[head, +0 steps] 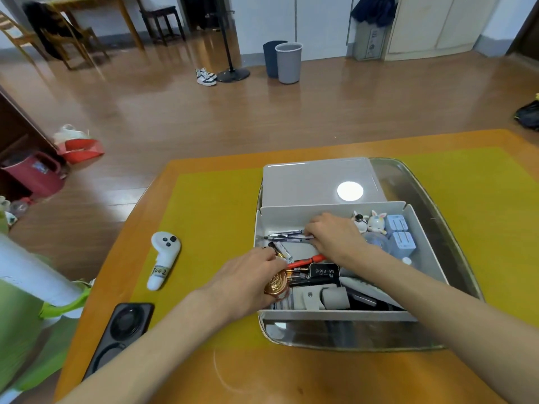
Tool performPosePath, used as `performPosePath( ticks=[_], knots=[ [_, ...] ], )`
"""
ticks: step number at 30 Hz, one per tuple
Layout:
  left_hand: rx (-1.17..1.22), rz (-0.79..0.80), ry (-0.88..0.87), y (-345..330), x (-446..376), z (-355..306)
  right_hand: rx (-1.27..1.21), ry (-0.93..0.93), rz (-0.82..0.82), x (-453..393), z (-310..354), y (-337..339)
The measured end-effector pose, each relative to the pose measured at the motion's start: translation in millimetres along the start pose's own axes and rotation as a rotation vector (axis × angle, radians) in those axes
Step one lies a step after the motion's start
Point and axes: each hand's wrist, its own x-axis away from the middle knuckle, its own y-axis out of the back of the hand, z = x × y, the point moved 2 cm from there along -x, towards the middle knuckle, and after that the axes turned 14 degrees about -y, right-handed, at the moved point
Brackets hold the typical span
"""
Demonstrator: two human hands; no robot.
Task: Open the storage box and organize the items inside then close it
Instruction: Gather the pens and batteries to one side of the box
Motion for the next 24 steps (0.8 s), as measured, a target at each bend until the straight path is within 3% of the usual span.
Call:
performPosePath(
  ticks=[8, 12, 17, 20, 24],
  knots=[
    [-0.081, 0.118, -0.045, 2, -1, -3, -0.133, -0.011, 0.071, 5, -5, 15],
    [0.081, 0.226, -0.044, 15, -2, 0, -0.222, 0.061, 0.173, 16, -9, 27],
    [0.266, 0.344, -0.014, 30, -3, 4, -0.073, 0.126, 0.286, 28, -7, 27],
    [0.333, 0.275, 0.025, 41, -5, 11, -0.06, 0.162, 0.256, 29, -11, 31],
    [0.241, 0.041, 0.054, 44, -31, 29, -0.061, 0.181, 0.149, 38, -25, 45]
  ],
)
